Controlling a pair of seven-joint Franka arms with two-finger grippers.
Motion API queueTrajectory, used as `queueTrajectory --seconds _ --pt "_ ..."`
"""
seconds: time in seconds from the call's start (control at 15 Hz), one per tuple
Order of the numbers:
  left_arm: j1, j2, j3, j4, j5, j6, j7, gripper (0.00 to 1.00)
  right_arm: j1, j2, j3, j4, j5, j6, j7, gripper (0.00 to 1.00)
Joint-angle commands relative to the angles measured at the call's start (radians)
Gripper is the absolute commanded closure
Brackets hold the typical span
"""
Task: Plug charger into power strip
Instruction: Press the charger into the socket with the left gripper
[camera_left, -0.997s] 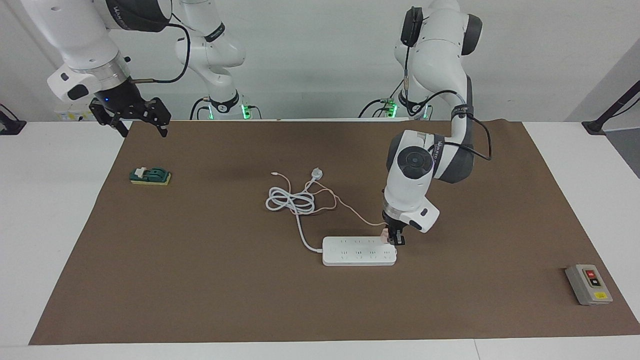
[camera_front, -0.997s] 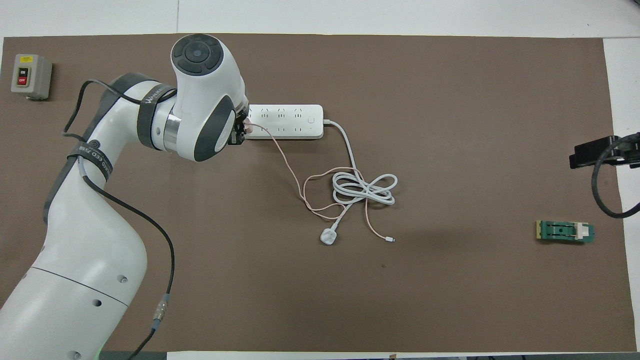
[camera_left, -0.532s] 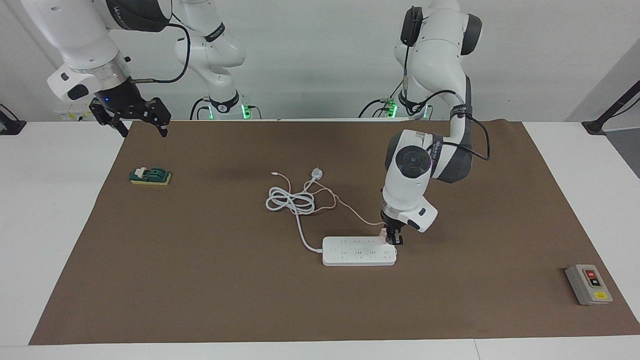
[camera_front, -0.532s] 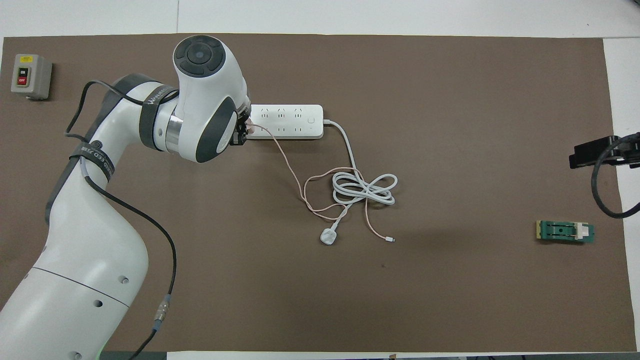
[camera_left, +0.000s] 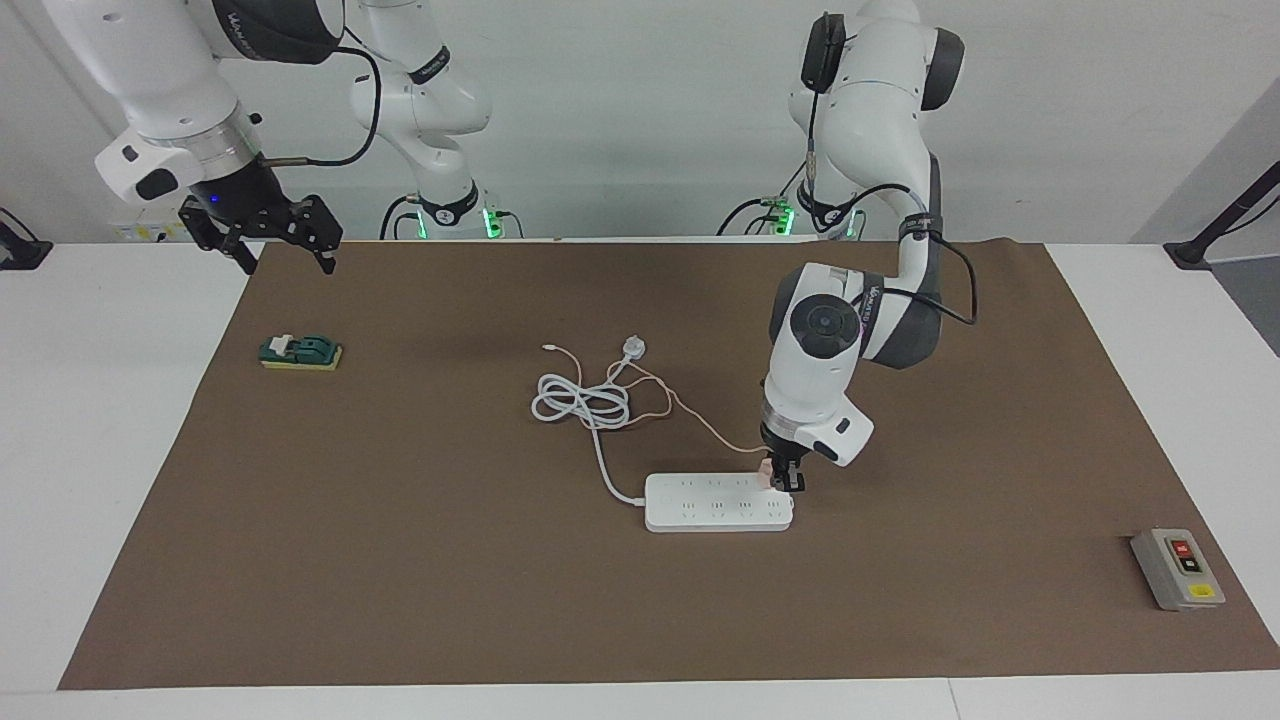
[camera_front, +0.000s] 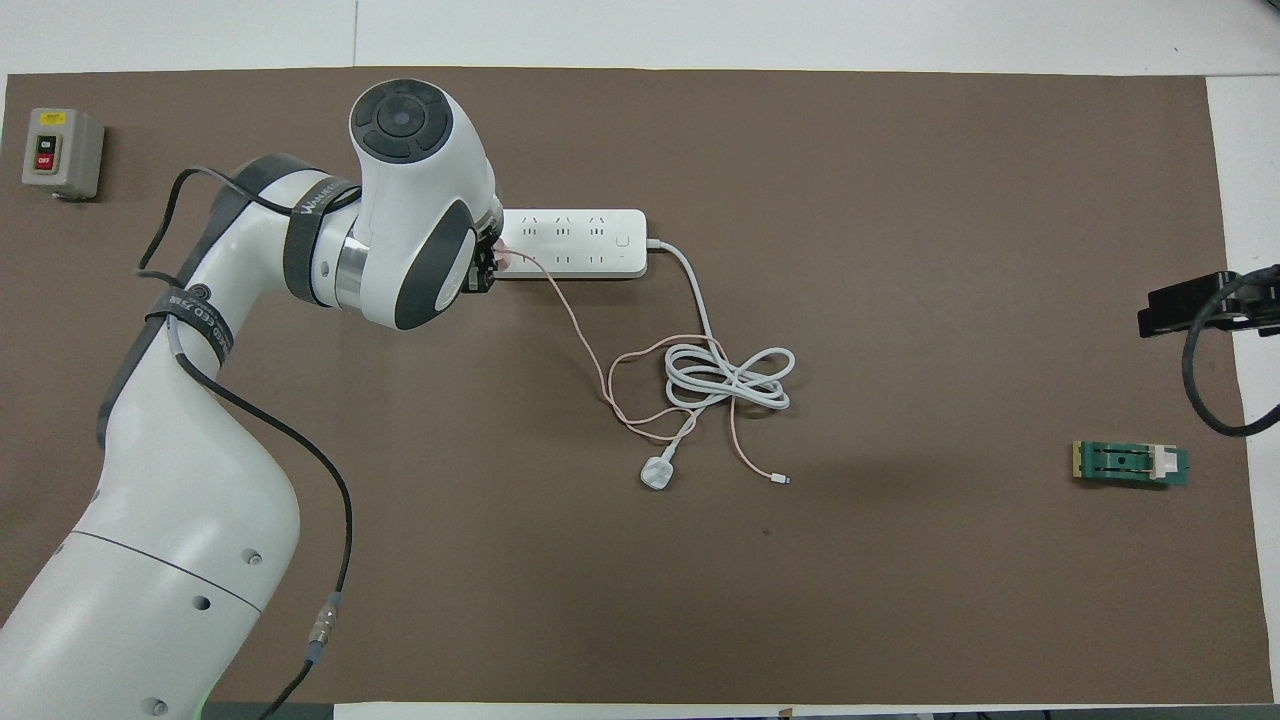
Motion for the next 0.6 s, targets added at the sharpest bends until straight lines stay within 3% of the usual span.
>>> queueTrajectory --seconds 0.0,0.53 --pt "-0.007 -0.031 -0.011 -0.079 -0.003 0.047 0.001 1.00 0.003 -0.012 -0.001 -0.011 -0.003 0.001 -0.016 0.00" --pt "-0.021 0.038 -0.011 -0.059 0.011 0.038 0.002 1.00 0.003 -0.012 -0.003 -0.011 -0.003 0.001 -0.016 0.00"
